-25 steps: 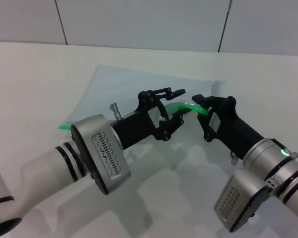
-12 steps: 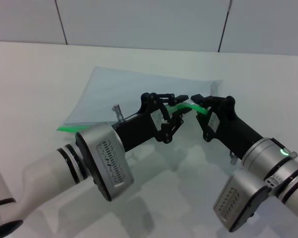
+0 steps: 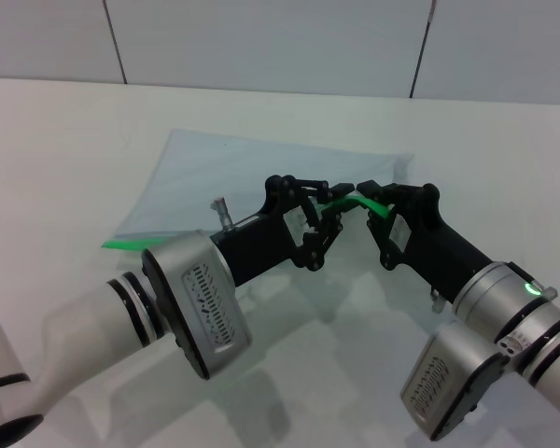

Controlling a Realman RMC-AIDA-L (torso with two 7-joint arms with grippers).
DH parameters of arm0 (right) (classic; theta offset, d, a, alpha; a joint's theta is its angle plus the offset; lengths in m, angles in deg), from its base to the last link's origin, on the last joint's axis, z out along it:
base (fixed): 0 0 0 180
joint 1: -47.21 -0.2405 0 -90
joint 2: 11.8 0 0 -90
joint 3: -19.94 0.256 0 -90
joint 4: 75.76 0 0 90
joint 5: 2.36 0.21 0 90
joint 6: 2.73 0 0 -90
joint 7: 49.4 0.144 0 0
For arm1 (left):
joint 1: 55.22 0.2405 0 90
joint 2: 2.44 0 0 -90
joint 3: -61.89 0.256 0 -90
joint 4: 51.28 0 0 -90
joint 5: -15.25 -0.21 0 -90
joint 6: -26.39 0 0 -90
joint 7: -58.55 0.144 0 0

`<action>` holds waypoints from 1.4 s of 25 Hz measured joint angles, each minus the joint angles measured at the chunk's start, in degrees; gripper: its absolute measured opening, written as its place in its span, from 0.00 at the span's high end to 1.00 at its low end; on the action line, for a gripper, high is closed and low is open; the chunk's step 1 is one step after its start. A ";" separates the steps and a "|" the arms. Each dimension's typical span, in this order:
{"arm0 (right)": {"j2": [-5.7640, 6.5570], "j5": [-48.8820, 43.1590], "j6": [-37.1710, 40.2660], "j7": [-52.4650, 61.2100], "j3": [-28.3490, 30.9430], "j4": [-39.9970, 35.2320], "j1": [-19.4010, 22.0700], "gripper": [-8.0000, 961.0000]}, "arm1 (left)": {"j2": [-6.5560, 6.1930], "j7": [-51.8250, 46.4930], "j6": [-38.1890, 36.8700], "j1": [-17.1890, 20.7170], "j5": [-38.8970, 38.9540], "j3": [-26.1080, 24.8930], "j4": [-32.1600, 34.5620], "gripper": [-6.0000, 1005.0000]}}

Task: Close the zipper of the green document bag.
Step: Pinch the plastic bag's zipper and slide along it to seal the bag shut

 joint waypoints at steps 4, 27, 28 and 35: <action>0.00 -0.01 0.00 0.00 -0.07 0.00 0.01 0.92 | 0.00 -0.28 0.00 0.00 0.16 -0.03 -0.13 0.87; 0.25 0.69 1.69 1.71 3.40 2.33 0.39 0.92 | 0.00 -0.46 1.35 0.25 0.46 -0.61 -0.52 0.87; 0.26 0.70 2.10 2.26 3.45 2.81 0.42 0.92 | 0.00 -0.46 1.35 0.31 0.46 -0.79 -0.55 0.87; 0.26 0.75 5.30 6.78 3.82 6.03 0.69 0.91 | 0.00 -0.37 1.39 0.86 0.44 -1.88 -0.58 0.86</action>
